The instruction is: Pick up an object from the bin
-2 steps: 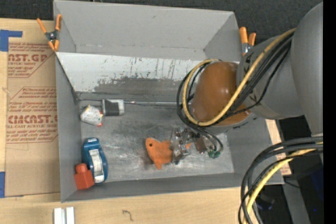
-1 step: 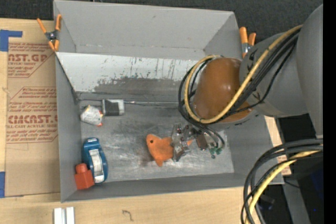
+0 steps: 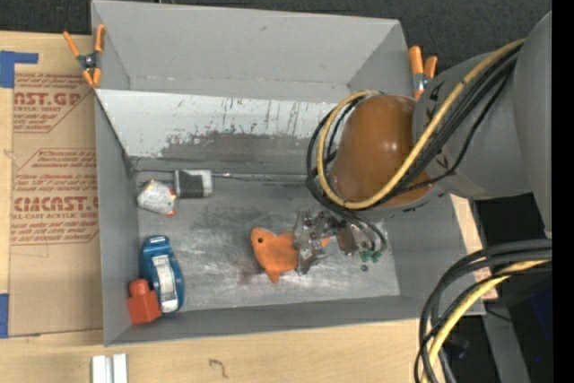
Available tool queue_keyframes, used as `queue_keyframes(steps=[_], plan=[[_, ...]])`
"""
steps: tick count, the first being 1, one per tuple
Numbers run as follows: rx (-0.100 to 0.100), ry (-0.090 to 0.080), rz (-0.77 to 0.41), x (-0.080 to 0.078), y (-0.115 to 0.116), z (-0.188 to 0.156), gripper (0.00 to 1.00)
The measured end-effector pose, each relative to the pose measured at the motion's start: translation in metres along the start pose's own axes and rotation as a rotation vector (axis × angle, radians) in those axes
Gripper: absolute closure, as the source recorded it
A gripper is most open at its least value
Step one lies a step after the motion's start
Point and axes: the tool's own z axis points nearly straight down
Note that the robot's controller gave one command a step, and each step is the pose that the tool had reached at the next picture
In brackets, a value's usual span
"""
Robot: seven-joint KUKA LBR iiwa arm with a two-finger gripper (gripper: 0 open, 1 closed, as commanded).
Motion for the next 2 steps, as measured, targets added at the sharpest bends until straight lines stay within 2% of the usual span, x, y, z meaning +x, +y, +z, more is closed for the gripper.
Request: queue_keyframes(steps=[1,2], plan=[[0.000,0.006,0.000,0.001,0.000,-0.010,1.00],[0.000,0.003,0.000,0.001,0.000,-0.025,1.00]])
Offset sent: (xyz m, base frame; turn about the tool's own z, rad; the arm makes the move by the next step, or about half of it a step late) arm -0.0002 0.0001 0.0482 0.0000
